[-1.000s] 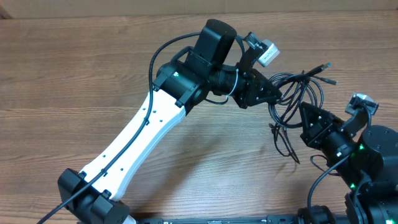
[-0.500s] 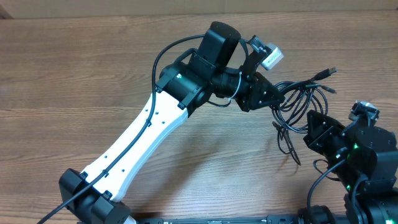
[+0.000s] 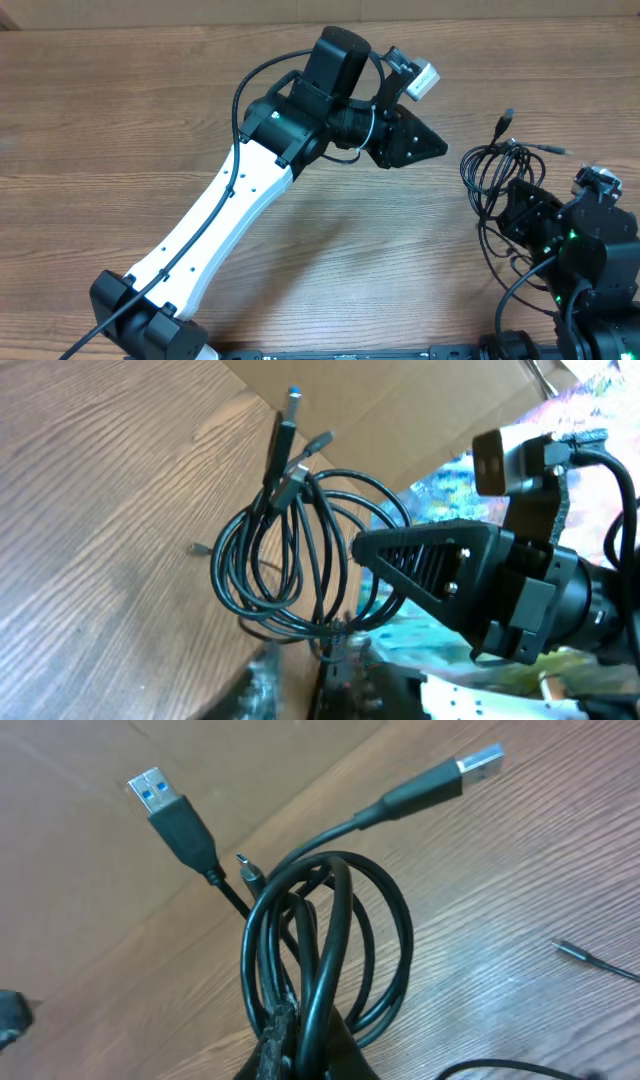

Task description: Untangle cables

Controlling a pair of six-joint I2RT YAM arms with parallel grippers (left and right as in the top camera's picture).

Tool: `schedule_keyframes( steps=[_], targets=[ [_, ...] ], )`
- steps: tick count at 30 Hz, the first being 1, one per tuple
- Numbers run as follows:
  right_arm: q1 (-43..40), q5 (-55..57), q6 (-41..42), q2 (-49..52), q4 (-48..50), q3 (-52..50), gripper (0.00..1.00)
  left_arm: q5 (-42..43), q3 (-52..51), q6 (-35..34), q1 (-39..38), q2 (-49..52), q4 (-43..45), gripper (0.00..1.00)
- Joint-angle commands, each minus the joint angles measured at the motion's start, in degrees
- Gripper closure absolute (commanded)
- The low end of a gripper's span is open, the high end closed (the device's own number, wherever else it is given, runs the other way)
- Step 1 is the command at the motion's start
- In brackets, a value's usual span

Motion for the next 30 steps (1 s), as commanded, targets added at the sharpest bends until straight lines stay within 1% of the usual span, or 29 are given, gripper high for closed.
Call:
schedule_keyframes(
  steps=[1,3,6,9,16,19,21,26,28,30],
  targets=[
    [-0.17,-1.27,-0.39,-0.33,1.81,1.07,0.96,0.61,0.52,0.20,-0.09,-1.27,-0.33,0.68],
    [-0.17,-1.95,-0.37,-0.33,3.37,1.09,0.96,0.48,0.52,0.20,0.00,-1.27,-0.66,0.66],
    [-0.17,-2.73,0.31,-0.33,6.29,1.09,0.96,0.48,0.52,-0.11,0.33,-1.27,-1.57,0.59],
    [-0.17,-7.08,0.28,-0.33,10.47,1.09,0.96,0.48,0.52,-2.43,0.42,-1.27,-1.60,0.58],
    [-0.17,-14.84,2.19,-0.33,16.31,1.09,0.96,0.46,0.52,-3.67,0.42,-1.27,-1.38,0.56],
    [-0.17,-15.04,2.21,-0.33,17.35,1.09,0.96,-0.87,0.52,-3.67,0.42,-1.27,-1.46,0.55],
    [-0.17,-15.04,2.21,-0.33,17.53,1.09,0.96,-1.09,0.52,-3.67,0.50,-1.27,-1.44,0.48],
    [-0.17,-15.10,2.21,-0.33,18.23,1.09,0.96,-2.54,0.52,-3.67,0.68,-1.27,-1.44,0.41],
    [-0.17,-17.29,2.49,-0.33,19.30,1.09,0.96,-2.54,0.52,-3.67,0.68,-1.27,-1.42,0.37],
    [-0.17,-19.08,3.08,-0.33,19.98,1.09,0.96,-2.51,0.52,-3.67,0.66,-1.27,-1.29,0.35]
  ],
)
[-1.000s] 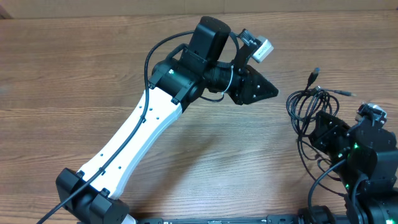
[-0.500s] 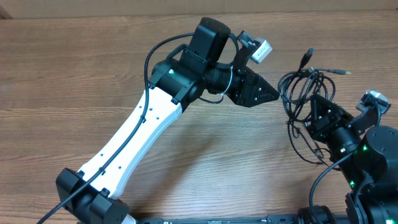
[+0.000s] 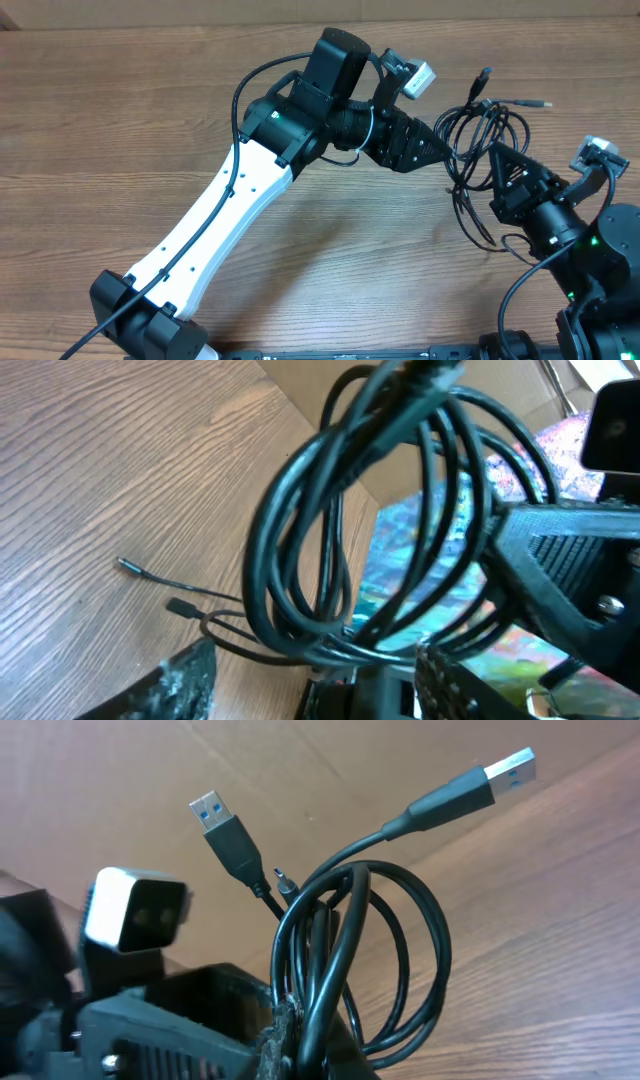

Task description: Untangle cables

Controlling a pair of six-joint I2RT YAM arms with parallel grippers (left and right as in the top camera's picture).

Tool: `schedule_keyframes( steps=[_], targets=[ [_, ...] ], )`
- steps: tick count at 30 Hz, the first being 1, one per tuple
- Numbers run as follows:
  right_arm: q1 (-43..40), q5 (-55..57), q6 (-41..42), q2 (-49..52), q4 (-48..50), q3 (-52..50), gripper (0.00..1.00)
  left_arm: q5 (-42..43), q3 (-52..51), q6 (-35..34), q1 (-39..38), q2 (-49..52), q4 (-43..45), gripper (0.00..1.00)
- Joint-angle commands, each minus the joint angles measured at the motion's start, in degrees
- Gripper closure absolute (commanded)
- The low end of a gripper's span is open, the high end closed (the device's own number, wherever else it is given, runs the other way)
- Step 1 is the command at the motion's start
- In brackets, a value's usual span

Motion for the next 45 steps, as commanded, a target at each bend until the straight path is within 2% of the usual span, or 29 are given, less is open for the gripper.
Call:
schedule_keyframes(
  steps=[1,4,8,9,18,20,23,24,26,35,45],
  targets=[
    [-0.15,-3.63,0.70,-0.33,1.42,1.11,0.96,-0.50,0.52,0.02,0.55,-1.27,0.50,0.35],
    [-0.15,-4.85,0.70,-0.33,1.42,1.11,0.96,-0.48,0.52,0.02,0.50,-1.27,1.09,0.37],
    [-0.15,-4.90,0.66,-0.33,1.40,1.11,0.96,-0.42,0.52,-0.42,0.52,-1.27,1.55,0.94],
    [-0.15,-4.90,0.63,-0.33,1.40,1.11,0.96,-0.39,0.52,-0.39,0.50,-1.27,1.53,0.96],
    [-0.15,-3.87,0.39,-0.33,-0.15,1.09,0.96,0.00,0.52,-0.39,0.50,-1.27,1.51,0.96],
    [-0.15,-1.62,0.39,-0.31,-2.10,1.09,0.70,0.15,0.52,-0.79,0.50,-1.27,1.53,0.96],
    [-0.15,-0.63,0.39,-0.31,-5.14,1.09,0.39,0.13,0.52,-1.81,0.50,-1.27,1.55,0.96],
    [-0.15,-0.63,0.39,-0.31,-5.73,1.09,0.30,0.15,0.52,-2.32,0.50,-1.27,1.62,0.96],
    [-0.15,-0.66,0.42,-0.31,-6.75,1.09,0.24,0.11,0.52,-3.80,0.50,-1.27,2.08,0.96],
    [-0.15,-0.68,0.50,-0.31,-12.07,1.09,0.21,0.13,0.52,-12.46,0.50,-1.27,8.63,0.96],
    [-0.15,-0.63,1.36,-0.28,-13.84,1.03,0.25,0.17,0.52,-17.35,0.50,-1.27,14.38,0.96]
  ],
)
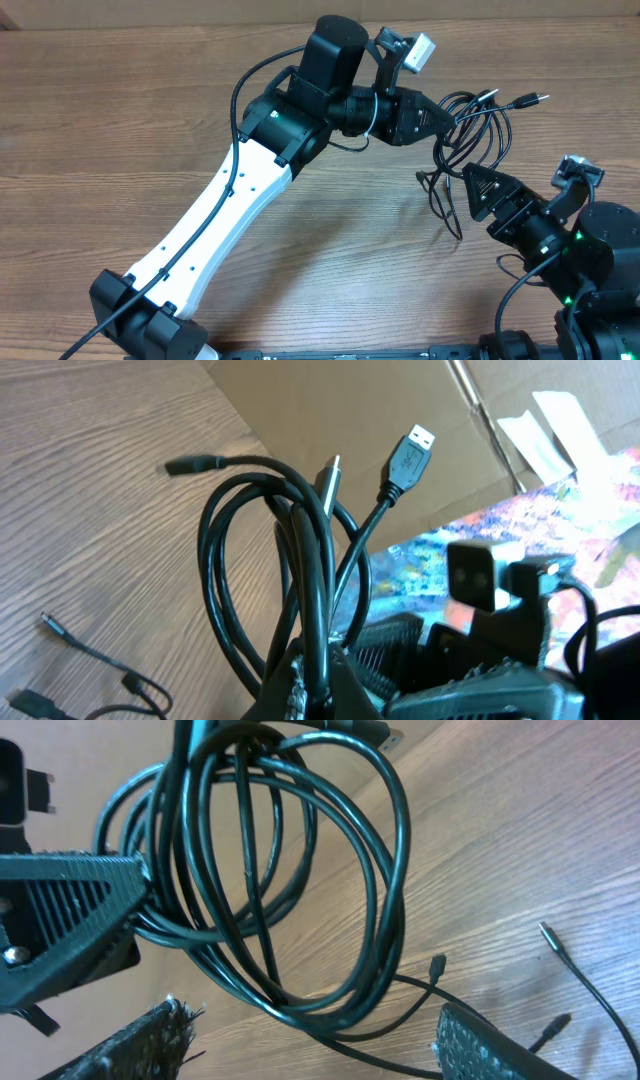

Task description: Untangle cables

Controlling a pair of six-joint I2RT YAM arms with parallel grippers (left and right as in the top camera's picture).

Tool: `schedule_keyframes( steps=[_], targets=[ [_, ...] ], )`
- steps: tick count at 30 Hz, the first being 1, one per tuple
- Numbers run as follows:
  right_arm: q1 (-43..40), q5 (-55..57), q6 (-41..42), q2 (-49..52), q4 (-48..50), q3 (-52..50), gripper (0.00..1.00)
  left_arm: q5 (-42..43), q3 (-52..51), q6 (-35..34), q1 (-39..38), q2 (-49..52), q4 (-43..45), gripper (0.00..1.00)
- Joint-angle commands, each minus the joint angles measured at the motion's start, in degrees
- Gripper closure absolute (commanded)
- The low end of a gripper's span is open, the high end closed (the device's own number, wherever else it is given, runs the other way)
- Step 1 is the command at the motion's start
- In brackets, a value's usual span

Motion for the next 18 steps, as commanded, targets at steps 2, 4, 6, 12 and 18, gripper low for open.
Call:
schedule_keyframes(
  steps=[2,4,6,12,18],
  targets=[
    [-0.15,0.61,2.64,-0.09,-1.22,1.03,0.28,0.61,0.55,-4.35,0.24,-1.27,3.39,0.96],
    [-0.15,1.05,7.04,0.15,-1.66,1.03,0.29,0.74,0.55,-6.01,0.24,-1.27,4.72,0.96],
    [-0.15,1.44,11.87,0.48,-1.46,1.03,0.29,1.05,0.55,-6.54,0.24,-1.27,5.64,0.96],
    [-0.15,4.04,22.38,2.34,-0.50,1.03,0.41,2.21,0.55,-8.46,0.24,-1.27,7.54,0.96],
    [-0.15,2.16,22.47,5.86,4.42,1.03,0.42,3.43,0.55,-9.94,0.13,-1.27,8.41,0.96]
  ],
)
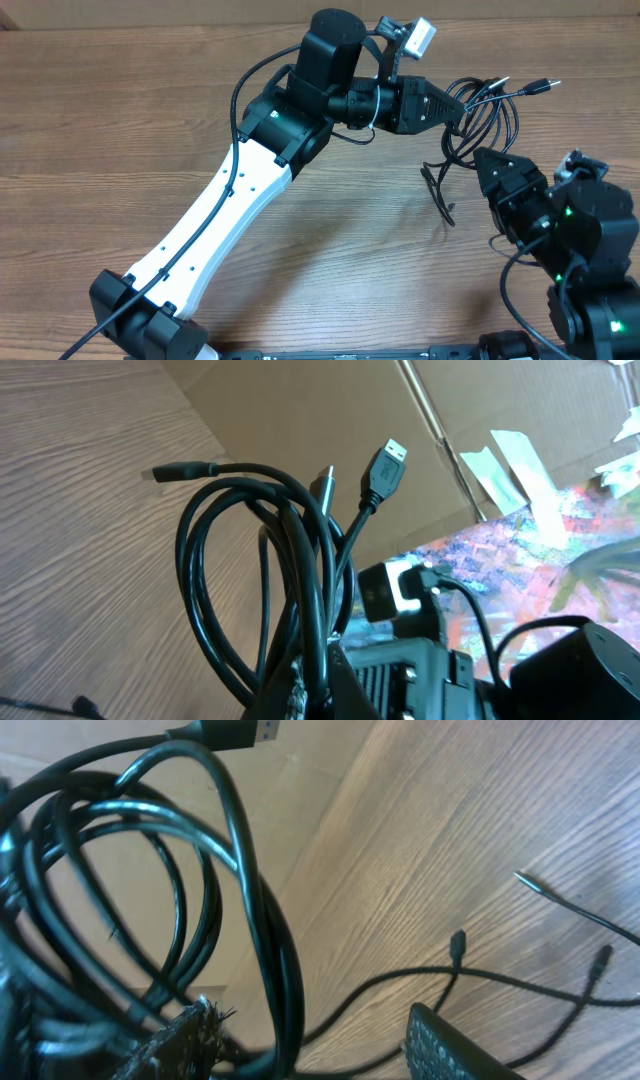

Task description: Untangle cables

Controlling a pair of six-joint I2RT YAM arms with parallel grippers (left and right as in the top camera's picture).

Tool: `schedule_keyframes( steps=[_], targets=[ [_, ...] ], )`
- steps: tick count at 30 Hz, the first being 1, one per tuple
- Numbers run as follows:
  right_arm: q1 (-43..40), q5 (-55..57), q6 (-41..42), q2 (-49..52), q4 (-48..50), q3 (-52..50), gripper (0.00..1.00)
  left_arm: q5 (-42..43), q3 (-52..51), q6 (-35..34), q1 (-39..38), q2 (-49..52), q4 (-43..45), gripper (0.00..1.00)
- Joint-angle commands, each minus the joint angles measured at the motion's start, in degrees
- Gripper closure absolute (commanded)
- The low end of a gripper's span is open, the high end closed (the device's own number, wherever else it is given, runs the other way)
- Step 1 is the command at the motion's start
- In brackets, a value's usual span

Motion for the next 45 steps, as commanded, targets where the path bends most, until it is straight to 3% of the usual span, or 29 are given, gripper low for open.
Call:
schedule_keyframes(
  steps=[1,2,5,7,14,24,33,45],
  targets=[
    [-0.15,-1.66,1.38,2.19,2.56,1.03,0.43,2.36,0.55,-1.31,-0.20,-1.27,1.33,0.96],
    [-0.15,-2.32,1.36,3.02,2.91,1.03,0.48,2.32,0.55,-1.31,-0.44,-1.27,1.33,0.96],
    [-0.15,-3.06,1.33,5.53,2.89,1.03,0.81,2.32,0.55,-1.31,-1.05,-1.27,1.77,0.96],
    [-0.15,-3.28,1.31,6.84,2.69,1.03,0.96,2.25,0.55,-1.29,-1.36,-1.27,1.99,0.96],
    [-0.15,-3.48,-5.05,7.96,-0.33,1.03,0.96,2.01,0.55,-0.20,0.00,-1.27,2.10,0.96],
    [-0.15,-2.08,-26.32,7.89,-8.39,1.03,0.96,1.88,0.55,-0.20,3.39,-1.27,2.08,0.96],
    [-0.15,5.60,-27.98,7.89,-16.74,1.03,0.96,0.48,0.55,2.47,3.39,-1.27,1.88,0.96],
    [-0.15,7.28,-28.28,7.89,-18.49,1.05,0.96,-4.33,0.55,7.56,3.39,-1.27,-3.28,0.96]
  ],
)
